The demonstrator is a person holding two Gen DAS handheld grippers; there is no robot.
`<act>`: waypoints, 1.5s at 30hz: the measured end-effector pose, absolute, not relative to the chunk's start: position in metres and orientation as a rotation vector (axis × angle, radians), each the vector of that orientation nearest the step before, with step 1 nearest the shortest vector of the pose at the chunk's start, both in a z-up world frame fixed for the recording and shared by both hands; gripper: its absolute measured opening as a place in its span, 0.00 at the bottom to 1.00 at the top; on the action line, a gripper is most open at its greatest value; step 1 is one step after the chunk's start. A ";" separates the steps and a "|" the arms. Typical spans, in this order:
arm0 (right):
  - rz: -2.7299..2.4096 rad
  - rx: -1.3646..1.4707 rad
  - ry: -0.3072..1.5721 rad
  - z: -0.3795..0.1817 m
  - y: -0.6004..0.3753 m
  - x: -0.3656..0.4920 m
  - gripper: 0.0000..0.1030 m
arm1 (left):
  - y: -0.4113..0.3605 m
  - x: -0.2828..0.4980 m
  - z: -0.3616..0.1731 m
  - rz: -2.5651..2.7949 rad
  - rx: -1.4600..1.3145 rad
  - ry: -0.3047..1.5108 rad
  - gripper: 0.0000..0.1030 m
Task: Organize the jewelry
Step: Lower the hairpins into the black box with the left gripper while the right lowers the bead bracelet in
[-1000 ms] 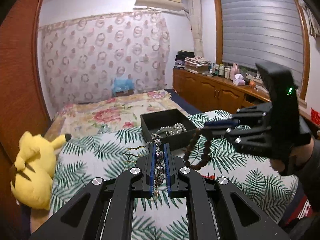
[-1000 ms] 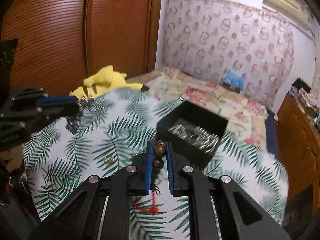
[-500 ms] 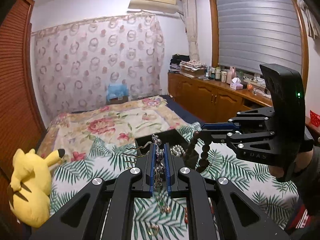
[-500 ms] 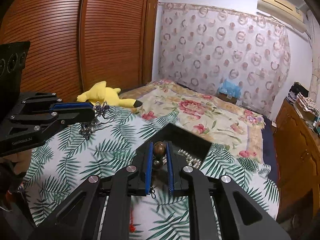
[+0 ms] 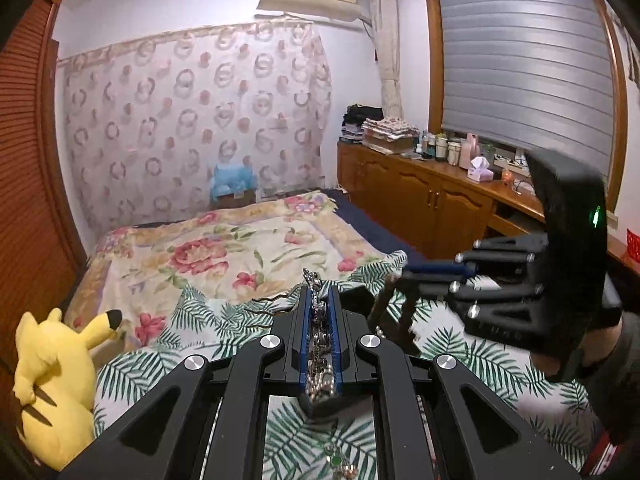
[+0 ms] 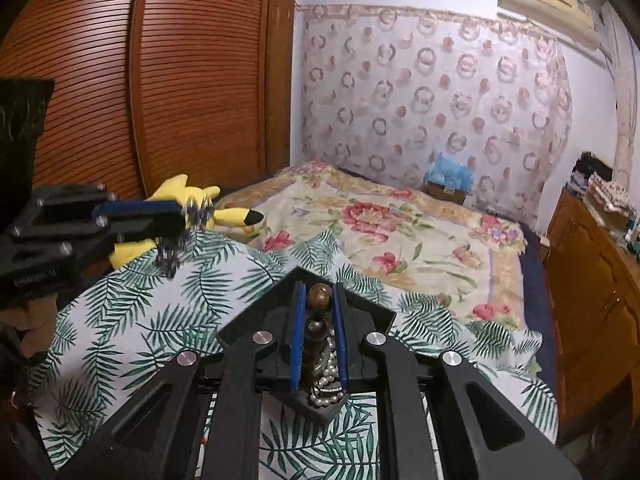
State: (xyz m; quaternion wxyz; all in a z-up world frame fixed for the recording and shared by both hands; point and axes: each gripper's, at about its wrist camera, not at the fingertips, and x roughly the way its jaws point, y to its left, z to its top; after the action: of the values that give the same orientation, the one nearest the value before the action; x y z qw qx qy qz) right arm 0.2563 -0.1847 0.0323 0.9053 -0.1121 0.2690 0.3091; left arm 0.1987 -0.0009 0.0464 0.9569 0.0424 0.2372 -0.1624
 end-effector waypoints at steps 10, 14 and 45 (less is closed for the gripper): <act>0.621 -0.166 0.630 0.005 -0.192 0.282 0.15 | -0.013 0.236 0.041 -0.364 0.075 0.493 0.07; 0.611 -0.152 0.637 0.002 -0.200 0.284 0.15 | -0.020 0.246 0.036 -0.374 0.076 0.508 0.07; 0.680 -0.148 0.698 -0.027 -0.204 0.212 0.18 | -0.007 0.220 -0.023 -0.345 0.085 0.663 0.45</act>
State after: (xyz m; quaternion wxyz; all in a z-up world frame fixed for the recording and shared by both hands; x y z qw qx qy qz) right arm 0.2124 -0.2038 -0.0272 0.8810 -0.0711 0.3352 0.3263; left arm 0.2202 -0.0067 -0.0228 0.9302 0.0417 0.3236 -0.1683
